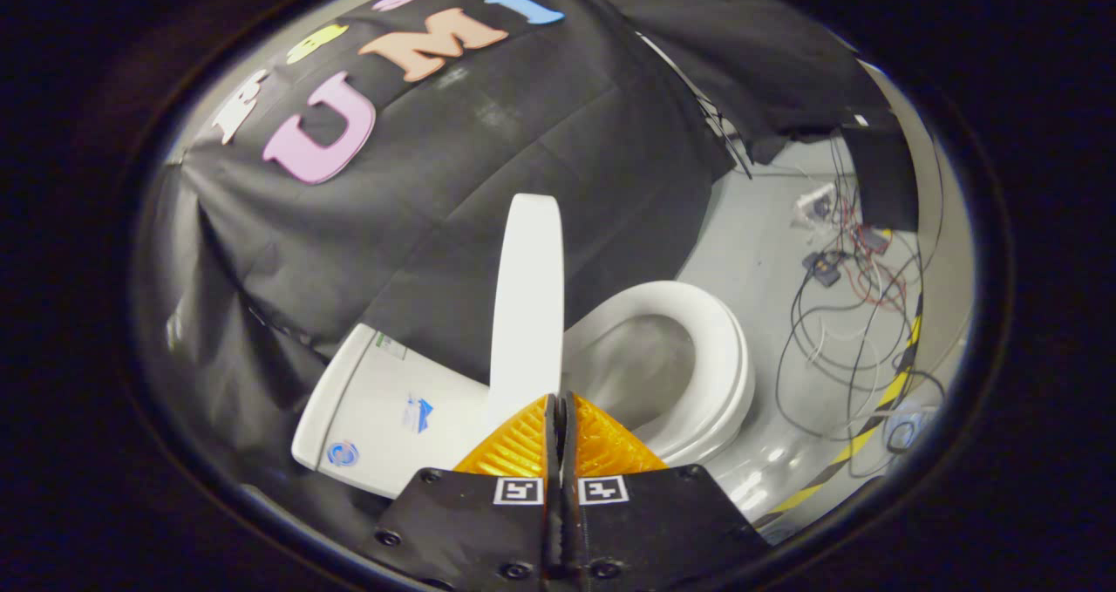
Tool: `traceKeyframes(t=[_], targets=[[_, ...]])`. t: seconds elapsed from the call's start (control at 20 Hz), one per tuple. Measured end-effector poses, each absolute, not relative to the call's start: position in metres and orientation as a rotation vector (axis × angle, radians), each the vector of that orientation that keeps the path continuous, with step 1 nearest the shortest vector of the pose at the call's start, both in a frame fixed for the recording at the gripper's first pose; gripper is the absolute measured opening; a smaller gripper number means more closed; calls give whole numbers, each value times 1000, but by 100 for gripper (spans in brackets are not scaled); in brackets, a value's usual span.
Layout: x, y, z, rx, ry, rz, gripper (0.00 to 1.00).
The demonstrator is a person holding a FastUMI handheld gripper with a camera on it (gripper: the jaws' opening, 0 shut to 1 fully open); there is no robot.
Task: Open the toilet lid.
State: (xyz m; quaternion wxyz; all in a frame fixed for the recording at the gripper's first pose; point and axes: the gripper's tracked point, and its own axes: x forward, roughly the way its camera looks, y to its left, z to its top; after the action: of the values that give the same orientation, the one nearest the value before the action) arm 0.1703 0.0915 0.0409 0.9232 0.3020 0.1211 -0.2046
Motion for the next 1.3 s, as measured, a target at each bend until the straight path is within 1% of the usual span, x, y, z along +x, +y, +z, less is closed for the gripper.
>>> traceKeyframes(t=[0.2, 0.5, 1.0, 1.3], targets=[[177, 111, 63, 573, 198, -386, 1], [186, 129, 80, 549, 156, -334, 1], [200, 160, 105, 401, 111, -277, 1], [216, 190, 125, 304, 50, -225, 0]])
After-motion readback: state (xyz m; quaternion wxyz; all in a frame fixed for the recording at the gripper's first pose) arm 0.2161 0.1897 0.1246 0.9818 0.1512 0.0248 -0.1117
